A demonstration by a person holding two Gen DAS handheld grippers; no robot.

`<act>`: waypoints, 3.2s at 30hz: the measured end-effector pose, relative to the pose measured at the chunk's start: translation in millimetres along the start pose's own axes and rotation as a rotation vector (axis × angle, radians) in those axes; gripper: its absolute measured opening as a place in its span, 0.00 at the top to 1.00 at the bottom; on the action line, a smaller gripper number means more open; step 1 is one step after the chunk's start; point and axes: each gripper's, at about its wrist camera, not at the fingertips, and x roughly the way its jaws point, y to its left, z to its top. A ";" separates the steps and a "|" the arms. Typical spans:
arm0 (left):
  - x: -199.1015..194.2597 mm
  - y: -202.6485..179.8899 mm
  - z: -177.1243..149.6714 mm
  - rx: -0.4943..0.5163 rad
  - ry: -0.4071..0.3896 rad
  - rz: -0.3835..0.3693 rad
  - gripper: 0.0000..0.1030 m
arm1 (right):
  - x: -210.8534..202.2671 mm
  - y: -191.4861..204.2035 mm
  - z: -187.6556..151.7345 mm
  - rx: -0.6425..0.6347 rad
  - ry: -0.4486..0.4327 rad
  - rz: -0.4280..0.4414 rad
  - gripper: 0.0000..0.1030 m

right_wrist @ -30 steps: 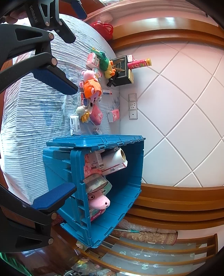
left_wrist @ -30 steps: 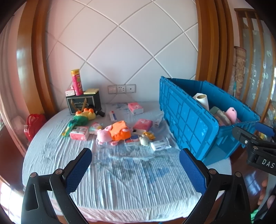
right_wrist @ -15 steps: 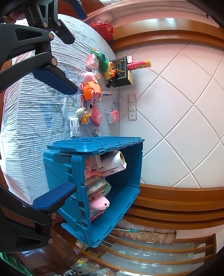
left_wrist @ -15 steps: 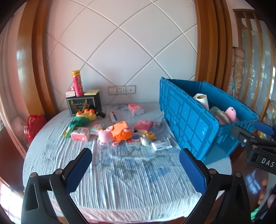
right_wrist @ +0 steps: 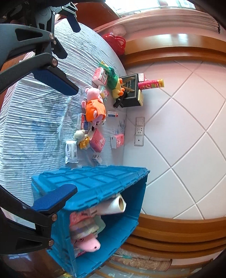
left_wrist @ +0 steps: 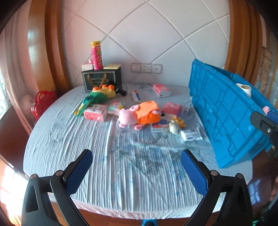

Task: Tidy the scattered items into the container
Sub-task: 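Move the right gripper to the pink pig plush and close on it, then lift the pink pig plush with the right gripper toward the blue crate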

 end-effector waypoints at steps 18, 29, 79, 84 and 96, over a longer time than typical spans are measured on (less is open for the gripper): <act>174.7 86.2 50.0 -0.092 0.233 0.163 0.01 | 253.3 42.4 31.2 -0.009 0.314 0.192 0.00; 278.8 98.7 93.0 0.021 0.312 0.052 0.01 | 353.2 43.8 64.6 0.207 0.358 0.085 0.00; 368.0 35.7 41.4 0.188 0.319 -0.255 0.18 | 405.4 71.2 -14.7 0.205 0.527 0.273 0.32; 350.9 35.9 51.6 0.232 0.279 -0.240 0.22 | 393.9 71.4 -7.9 0.204 0.510 0.281 0.35; 257.0 33.2 103.1 0.310 0.049 -0.254 0.22 | 306.6 64.7 44.5 0.232 0.285 0.289 0.35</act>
